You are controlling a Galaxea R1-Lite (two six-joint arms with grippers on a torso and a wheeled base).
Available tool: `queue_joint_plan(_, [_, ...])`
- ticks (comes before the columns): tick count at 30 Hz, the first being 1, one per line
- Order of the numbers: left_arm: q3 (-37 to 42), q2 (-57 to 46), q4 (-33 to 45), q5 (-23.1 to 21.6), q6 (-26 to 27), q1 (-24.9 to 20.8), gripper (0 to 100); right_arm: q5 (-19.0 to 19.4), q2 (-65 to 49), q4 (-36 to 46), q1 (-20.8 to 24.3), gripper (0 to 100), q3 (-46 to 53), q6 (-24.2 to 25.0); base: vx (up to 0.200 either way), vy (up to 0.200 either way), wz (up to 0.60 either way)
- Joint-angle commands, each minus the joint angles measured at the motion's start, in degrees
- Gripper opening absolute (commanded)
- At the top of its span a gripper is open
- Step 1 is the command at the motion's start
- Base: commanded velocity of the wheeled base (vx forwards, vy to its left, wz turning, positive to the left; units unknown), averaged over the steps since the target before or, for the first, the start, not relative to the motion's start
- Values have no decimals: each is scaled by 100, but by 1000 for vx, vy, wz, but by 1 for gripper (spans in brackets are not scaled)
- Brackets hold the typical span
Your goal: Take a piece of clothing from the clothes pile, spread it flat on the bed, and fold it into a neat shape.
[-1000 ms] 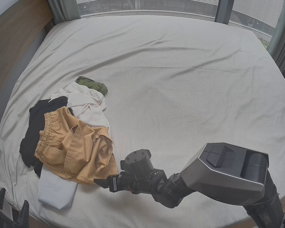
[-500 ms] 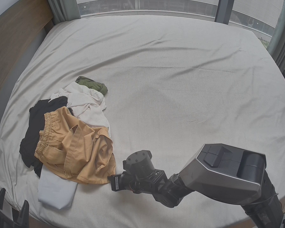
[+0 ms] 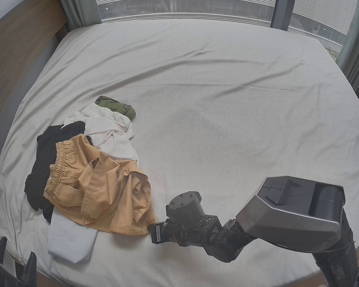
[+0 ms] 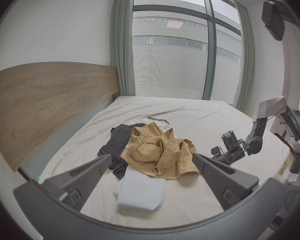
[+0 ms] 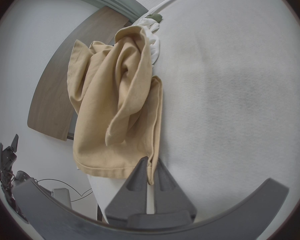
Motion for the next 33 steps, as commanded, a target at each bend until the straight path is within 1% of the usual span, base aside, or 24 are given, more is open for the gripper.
queue_joint_plan(1, [101, -96, -4, 0, -4, 2, 100, -172, -431, 4, -193, 0, 357, -14, 0, 0, 0])
queue_joint_plan(4, [101, -96, -4, 0, -4, 2, 100, -225, -501, 4, -246, 0, 453, -32, 0, 0, 0])
queue_joint_plan(6, [101, -96, -4, 0, -4, 2, 100, -251, -660, 4, -378, 0, 611, -41, 0, 0, 0])
queue_joint_plan(11, [101, -96, -4, 0, -4, 2, 100, -515, -862, -13, -492, 0, 884, -58, 0, 0, 0])
queue_joint_plan(22, [101, -96, 5, 0, 5, 2, 100, -532, -1248, -22, -668, 0, 1482, -50, 0, 0, 0])
queue_joint_plan(28, [101, -96, -4, 0, -4, 2, 100, -550, -1301, -444, -712, 0, 1798, -94, 0, 0, 0])
queue_joint_plan(31, [101, -96, -4, 0, -4, 2, 100, -726, -1310, -523, -721, 0, 1930, -129, 0, 0, 0])
queue_joint_plan(33, [101, -96, -4, 0, -4, 2, 100, -770, -1319, -602, -721, 0, 2018, -137, 0, 0, 0])
